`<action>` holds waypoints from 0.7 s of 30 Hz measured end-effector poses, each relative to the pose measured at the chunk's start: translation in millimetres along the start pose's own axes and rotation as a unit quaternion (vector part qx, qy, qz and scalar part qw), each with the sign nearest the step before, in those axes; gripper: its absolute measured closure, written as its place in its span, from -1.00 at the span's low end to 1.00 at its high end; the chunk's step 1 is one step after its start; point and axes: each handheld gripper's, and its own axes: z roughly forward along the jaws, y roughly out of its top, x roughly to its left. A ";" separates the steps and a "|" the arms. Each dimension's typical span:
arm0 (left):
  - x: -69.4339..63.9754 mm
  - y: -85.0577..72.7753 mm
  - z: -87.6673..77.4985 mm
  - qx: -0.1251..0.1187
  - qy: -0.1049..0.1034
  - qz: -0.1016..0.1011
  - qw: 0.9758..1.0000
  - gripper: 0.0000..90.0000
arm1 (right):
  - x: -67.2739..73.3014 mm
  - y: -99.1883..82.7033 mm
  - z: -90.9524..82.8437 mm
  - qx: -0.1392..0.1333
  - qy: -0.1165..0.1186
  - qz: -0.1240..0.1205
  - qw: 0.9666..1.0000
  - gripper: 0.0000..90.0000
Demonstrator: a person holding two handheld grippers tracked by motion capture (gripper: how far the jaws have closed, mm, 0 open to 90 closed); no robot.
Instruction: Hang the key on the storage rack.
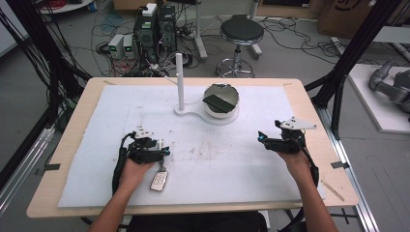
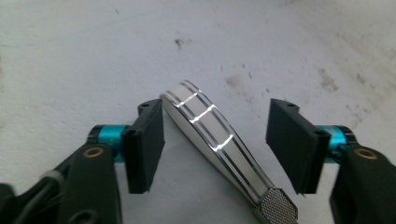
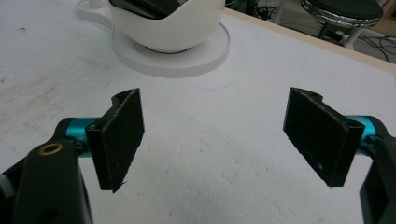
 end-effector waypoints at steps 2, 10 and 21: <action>-5.5 0.6 2.2 0.011 0.020 0.021 1.000 -0.09 | -0.5 -0.1 -0.6 -0.001 0.000 0.002 1.000 -0.54; -9.3 0.5 2.1 0.014 0.041 0.039 0.998 0.16 | -2.2 -0.2 -2.5 -0.004 -0.002 0.005 1.000 -0.54; -2.8 1.8 -3.6 -0.003 0.004 0.016 1.000 0.64 | -1.8 0.1 -2.9 -0.003 -0.002 0.004 1.000 -0.54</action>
